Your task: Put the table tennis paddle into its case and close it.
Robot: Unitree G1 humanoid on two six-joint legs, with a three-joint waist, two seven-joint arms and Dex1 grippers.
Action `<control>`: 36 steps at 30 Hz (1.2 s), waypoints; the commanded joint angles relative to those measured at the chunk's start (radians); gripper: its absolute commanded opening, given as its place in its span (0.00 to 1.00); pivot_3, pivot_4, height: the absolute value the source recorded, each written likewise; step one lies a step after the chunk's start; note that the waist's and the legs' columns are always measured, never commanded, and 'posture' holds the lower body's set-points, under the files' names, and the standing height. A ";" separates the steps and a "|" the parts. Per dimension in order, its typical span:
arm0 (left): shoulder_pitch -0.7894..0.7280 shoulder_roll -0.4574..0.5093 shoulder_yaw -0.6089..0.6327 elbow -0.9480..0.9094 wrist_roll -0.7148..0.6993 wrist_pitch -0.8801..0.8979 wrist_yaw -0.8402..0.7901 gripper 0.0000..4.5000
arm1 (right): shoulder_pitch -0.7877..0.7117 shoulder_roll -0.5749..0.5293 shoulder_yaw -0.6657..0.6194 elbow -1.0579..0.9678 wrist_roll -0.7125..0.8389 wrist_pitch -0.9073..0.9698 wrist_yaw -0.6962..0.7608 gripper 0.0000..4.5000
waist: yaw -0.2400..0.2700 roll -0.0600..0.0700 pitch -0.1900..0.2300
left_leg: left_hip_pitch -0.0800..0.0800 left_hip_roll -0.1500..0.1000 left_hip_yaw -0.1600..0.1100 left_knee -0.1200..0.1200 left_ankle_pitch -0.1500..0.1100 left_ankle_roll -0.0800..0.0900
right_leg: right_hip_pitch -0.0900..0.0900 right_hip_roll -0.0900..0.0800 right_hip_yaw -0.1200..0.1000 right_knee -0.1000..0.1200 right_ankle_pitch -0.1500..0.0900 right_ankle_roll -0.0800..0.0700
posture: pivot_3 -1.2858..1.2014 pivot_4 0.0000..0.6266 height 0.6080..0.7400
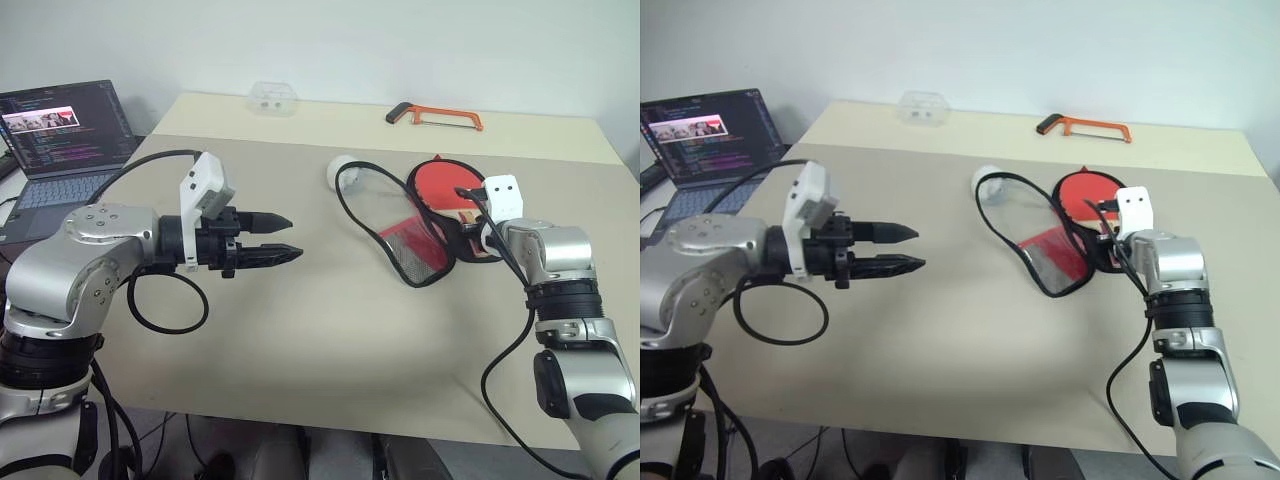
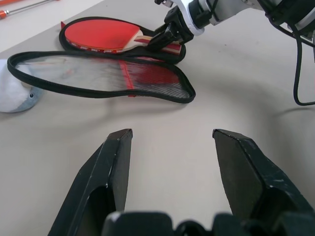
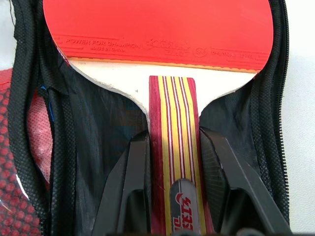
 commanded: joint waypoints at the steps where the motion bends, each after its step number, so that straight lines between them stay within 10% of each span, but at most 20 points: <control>1: 0.001 0.022 0.026 -0.032 0.002 -0.019 0.005 0.63 | -0.035 -0.010 0.004 -0.003 -0.015 -0.044 0.012 0.23 | -0.001 0.000 0.000 | 0.000 0.000 0.000 0.000 0.000 0.000 | 0.000 0.000 0.000 0.000 0.000 0.000 | 0.52 0.24 1.00; 9: 0.011 0.037 0.020 -0.035 0.015 -0.025 0.012 0.63 | -0.042 -0.011 0.019 0.034 -0.040 -0.057 0.026 0.23 | -0.002 0.000 0.000 | 0.000 0.000 0.000 0.000 0.000 0.000 | 0.000 0.000 0.000 0.000 0.000 0.000 | 0.52 0.24 1.00; 19: -0.004 0.024 -0.002 -0.014 0.043 -0.043 0.022 0.63 | -0.052 -0.038 -0.007 -0.057 -0.022 0.003 0.045 0.99 | -0.001 0.000 0.000 | 0.000 0.000 0.000 0.000 0.000 0.000 | 0.000 0.000 0.000 0.001 0.000 0.000 | 0.52 0.24 1.00; 28: -0.040 -0.056 -0.098 0.090 0.173 -0.132 0.087 0.63 | -0.035 -0.281 -0.029 -0.391 0.046 0.206 0.210 0.99 | 0.006 0.000 0.000 | 0.000 0.000 0.000 0.000 0.000 0.000 | 0.000 0.000 0.000 0.000 0.000 0.000 | 0.52 0.24 1.00; 36: -0.104 -0.265 -0.263 0.317 0.372 -0.282 0.184 0.63 | 0.230 -0.486 -0.196 -0.698 0.375 0.008 0.706 0.99 | 0.025 0.000 0.000 | 0.000 -0.001 -0.001 0.001 0.000 0.001 | 0.002 0.001 -0.002 -0.002 0.000 0.000 | 0.52 0.24 1.00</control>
